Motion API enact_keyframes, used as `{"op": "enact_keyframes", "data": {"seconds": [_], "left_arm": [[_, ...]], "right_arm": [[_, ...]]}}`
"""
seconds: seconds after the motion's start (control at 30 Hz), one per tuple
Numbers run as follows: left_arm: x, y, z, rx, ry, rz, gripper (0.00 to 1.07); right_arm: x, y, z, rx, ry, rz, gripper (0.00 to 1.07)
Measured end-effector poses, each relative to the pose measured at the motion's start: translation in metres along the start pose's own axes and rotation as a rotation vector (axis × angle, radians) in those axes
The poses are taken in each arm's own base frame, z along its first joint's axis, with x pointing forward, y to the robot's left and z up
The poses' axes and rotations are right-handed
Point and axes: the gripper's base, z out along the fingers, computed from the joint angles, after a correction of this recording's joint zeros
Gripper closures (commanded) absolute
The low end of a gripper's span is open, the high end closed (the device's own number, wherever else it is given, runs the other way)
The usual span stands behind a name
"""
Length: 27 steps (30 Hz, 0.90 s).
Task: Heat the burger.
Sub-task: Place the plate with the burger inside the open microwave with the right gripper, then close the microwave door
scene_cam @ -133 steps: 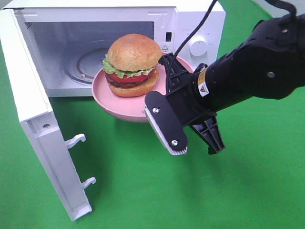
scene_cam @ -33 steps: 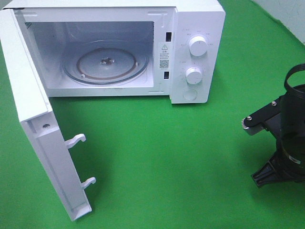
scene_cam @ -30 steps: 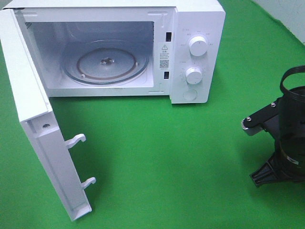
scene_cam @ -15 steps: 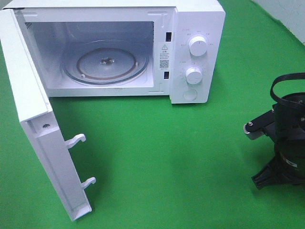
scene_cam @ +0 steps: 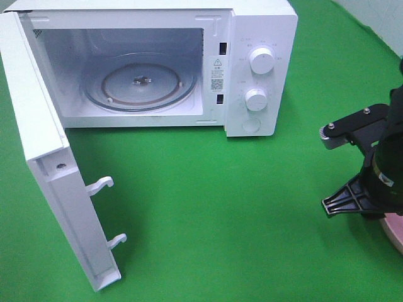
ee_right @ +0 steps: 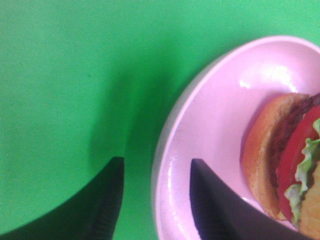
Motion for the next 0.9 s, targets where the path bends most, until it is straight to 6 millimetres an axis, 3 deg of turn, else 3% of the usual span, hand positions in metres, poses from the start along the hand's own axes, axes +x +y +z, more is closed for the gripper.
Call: {"op": "enact_keyframes", "data": {"seconds": [0.1,0.17,0.27,0.33,0.47,0.7,0.73,0.9], "left_arm": [[0.000,0.000,0.000,0.000,0.000,0.000,0.09],[0.000,0.000,0.000,0.000,0.000,0.000,0.09],[0.000,0.000,0.000,0.000,0.000,0.000,0.09],[0.000,0.000,0.000,0.000,0.000,0.000,0.09],[0.000,0.000,0.000,0.000,0.000,0.000,0.09],[0.000,0.000,0.000,0.000,0.000,0.000,0.09],[0.000,0.000,0.000,0.000,0.000,0.000,0.09],[0.000,0.000,0.000,0.000,0.000,0.000,0.09]], "right_arm": [[0.001,-0.003,-0.009,-0.030,-0.014,-0.004,0.56],[0.004,-0.009,-0.028,-0.107,-0.056,-0.010,0.51],[0.005,-0.011,-0.033,-0.126,-0.067,-0.013,0.49],[0.011,-0.018,-0.057,-0.234,-0.135,-0.022,0.40],[0.020,-0.026,-0.079,-0.320,-0.206,-0.034,0.33],[0.035,-0.038,-0.107,-0.414,-0.314,-0.025,0.31],[0.046,-0.048,-0.120,-0.437,-0.353,-0.009,0.31],[0.067,-0.063,-0.134,-0.439,-0.389,0.015,0.31]]}}
